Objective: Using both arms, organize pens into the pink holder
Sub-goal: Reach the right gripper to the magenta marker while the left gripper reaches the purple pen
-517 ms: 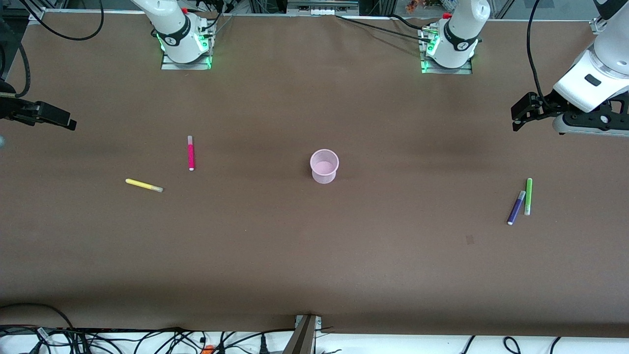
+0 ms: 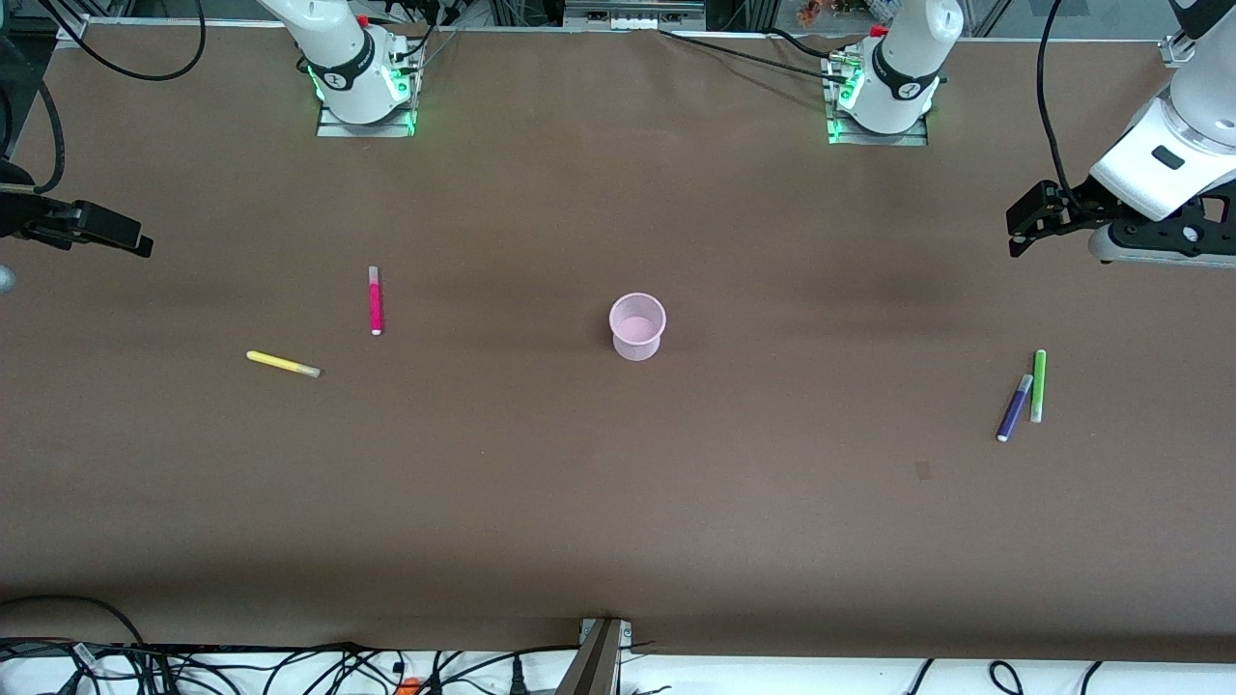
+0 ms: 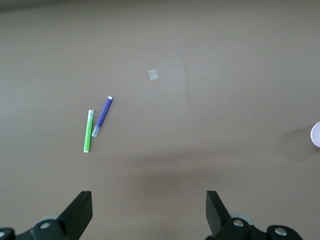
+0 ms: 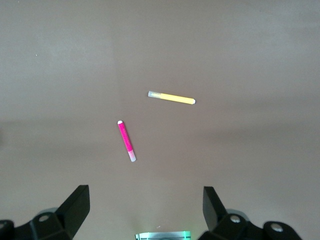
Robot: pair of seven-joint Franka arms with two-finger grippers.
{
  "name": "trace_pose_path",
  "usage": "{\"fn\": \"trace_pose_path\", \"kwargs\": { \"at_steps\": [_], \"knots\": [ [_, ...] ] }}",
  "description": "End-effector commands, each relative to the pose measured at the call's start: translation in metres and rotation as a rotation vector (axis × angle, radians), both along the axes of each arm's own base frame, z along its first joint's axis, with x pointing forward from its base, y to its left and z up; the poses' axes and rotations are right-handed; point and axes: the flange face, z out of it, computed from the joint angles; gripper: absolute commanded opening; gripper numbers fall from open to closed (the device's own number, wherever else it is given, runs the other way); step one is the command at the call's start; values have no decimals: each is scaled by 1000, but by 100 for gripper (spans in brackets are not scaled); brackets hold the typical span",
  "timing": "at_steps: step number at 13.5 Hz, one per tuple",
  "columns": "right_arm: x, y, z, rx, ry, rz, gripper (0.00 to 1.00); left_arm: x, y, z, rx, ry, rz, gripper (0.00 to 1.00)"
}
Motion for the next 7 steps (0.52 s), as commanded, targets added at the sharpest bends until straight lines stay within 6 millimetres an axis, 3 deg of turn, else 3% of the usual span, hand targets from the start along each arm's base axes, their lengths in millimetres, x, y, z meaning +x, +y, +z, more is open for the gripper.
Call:
{"fn": "trace_pose_path", "kwargs": {
  "at_steps": [1,5,7],
  "knots": [
    [8,1,-4,-6,-13,22,100,-1,3,7,21,4,-11,100],
    [19,-2,-36,-6,42,22,100,7,1,-25,29,94,-12,100],
    [23,-2,-48,-6,60,22,100,19,18,-51,31,141,0,100]
  ]
}}
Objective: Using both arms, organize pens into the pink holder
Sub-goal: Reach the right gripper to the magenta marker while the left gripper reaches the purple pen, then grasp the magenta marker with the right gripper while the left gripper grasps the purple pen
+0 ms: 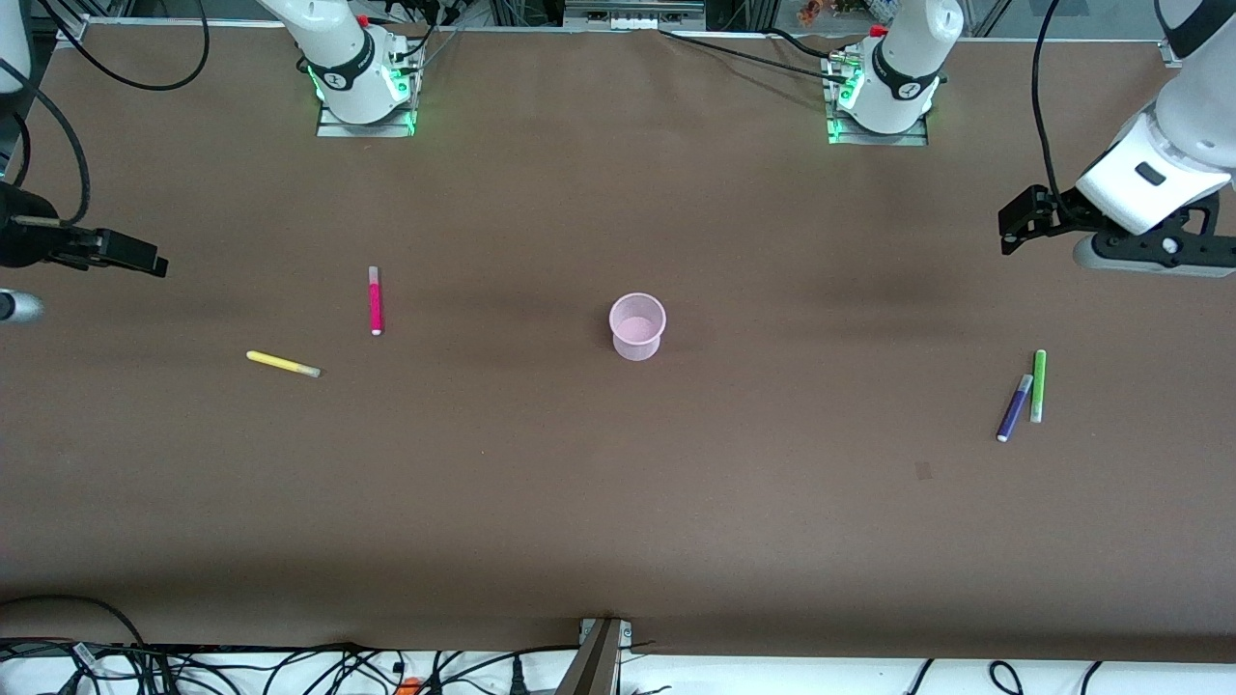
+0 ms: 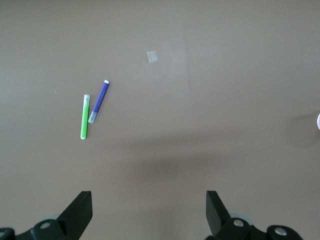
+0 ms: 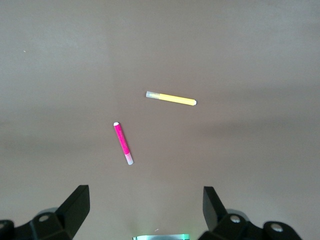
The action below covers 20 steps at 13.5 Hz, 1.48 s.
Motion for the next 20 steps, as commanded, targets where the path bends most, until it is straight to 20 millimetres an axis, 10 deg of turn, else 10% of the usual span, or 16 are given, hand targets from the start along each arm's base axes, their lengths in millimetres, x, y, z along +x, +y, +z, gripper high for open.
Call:
{"fn": "trace_pose_path", "kwargs": {
  "at_steps": [1,10,16,20],
  "knots": [
    [5,-1,-11,-4,12,15,100,21,28,-39,18,76,-25,100],
    [-16,48,-113,10,135,82,100,100,115,-226,-14,36,-411,100],
    [-60,95,-216,11,180,176,100,111,159,-346,-11,-51,-626,100],
    [-85,105,-269,8,192,197,100,105,161,-379,-23,-41,-623,100]
  ]
}}
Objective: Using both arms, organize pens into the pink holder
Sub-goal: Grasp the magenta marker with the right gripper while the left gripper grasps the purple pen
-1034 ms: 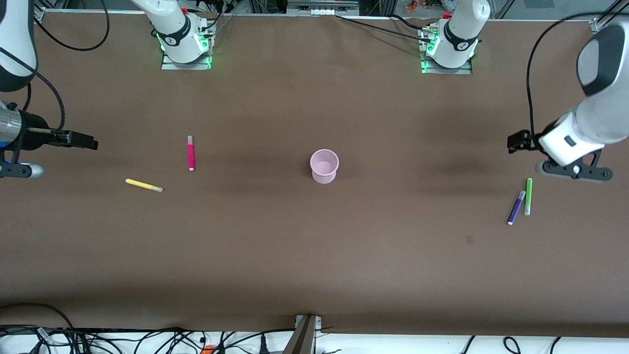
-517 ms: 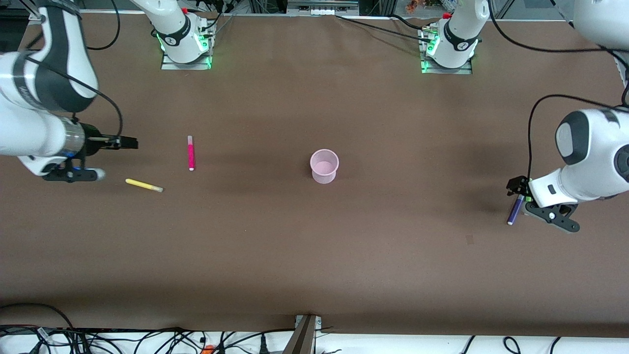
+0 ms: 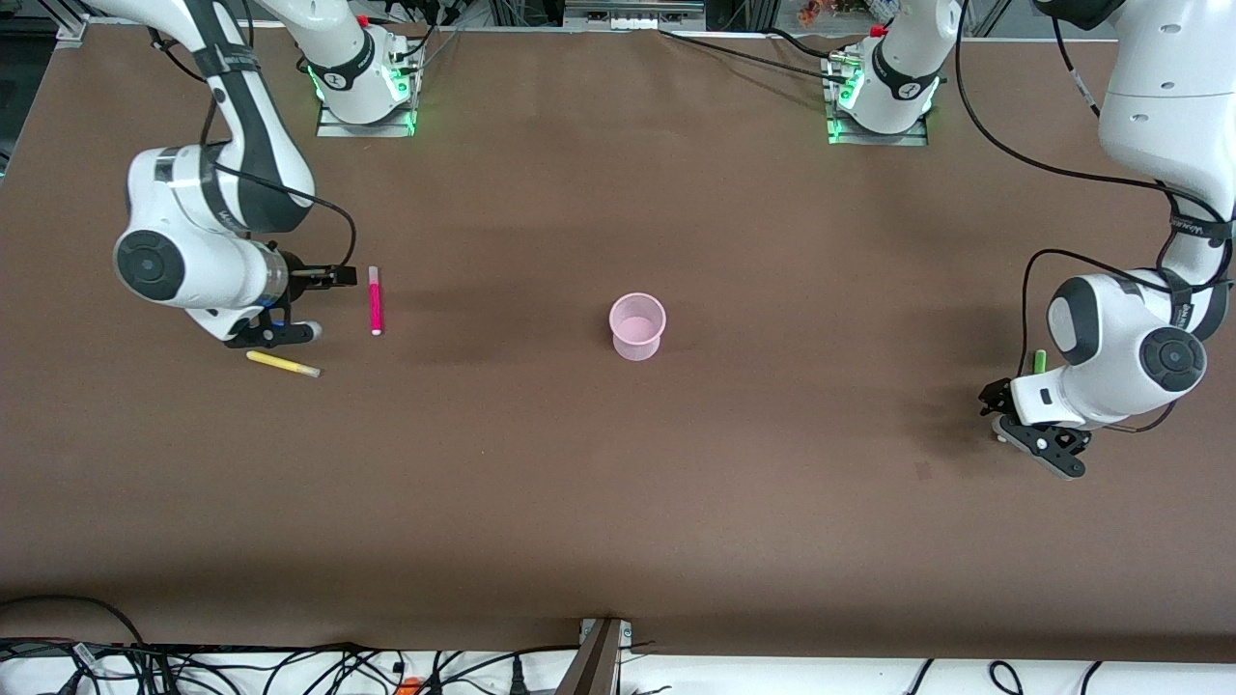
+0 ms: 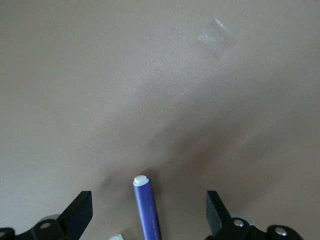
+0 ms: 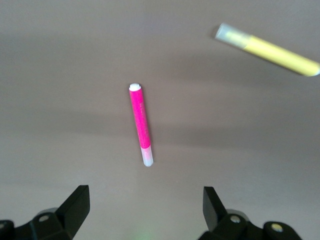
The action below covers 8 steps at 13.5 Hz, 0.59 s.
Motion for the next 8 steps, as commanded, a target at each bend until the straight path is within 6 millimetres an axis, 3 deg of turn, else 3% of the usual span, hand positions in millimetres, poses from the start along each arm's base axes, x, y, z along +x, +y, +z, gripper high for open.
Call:
{"fn": "trace_pose_path", "kwargs": {
  "at_steps": [1,3,6,8],
  "knots": [
    [-19,3,-21,-2,13,22,100,-3,11,-16,1,-4,-11,100],
    [-29,2,-44,-4,6,13,100,-4,14,-29,-1,-16,-7,100],
    [-34,1,-78,-1,-46,8,100,-6,14,-30,-1,-6,-7,40],
    [-30,1,-98,2,-83,2,99,-7,15,-31,-2,2,-7,14]
  ]
}}
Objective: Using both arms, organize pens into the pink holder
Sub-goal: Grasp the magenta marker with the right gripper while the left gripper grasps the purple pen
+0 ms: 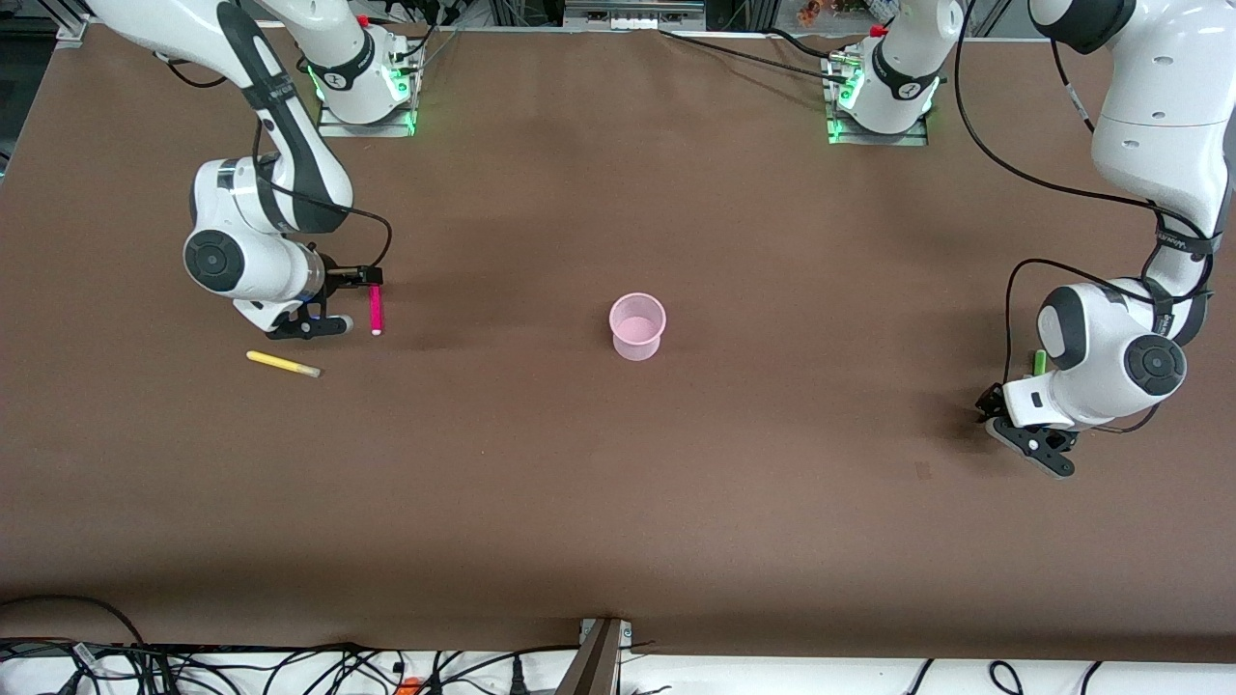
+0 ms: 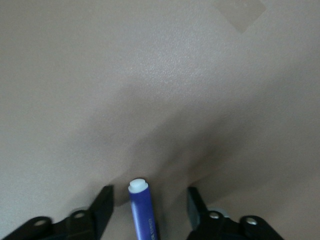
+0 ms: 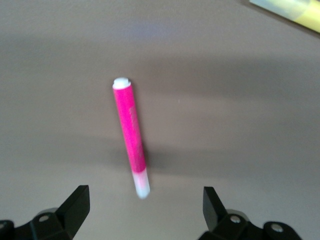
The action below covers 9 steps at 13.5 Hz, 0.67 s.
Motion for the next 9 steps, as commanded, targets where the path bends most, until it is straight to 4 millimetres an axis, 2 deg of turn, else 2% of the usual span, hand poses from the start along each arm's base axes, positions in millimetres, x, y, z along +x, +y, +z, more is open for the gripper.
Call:
{"fn": "trace_pose_path", "kwargs": {
  "at_steps": [1,3,5,7,9],
  "knots": [
    [3,2,-25,3,-48,-1,99,-3,2,0,4,15,-26,0],
    [1,1,-38,6,-79,-3,94,-7,0,2,-3,65,-25,0],
    [0,1,-45,8,-89,-5,74,-6,-7,17,-18,95,-22,0],
    [1,1,-44,8,-94,-6,58,-6,-25,51,-28,139,-35,0],
    [2,1,-44,8,-95,-6,36,-8,-57,101,-45,174,-73,0]
  ]
}}
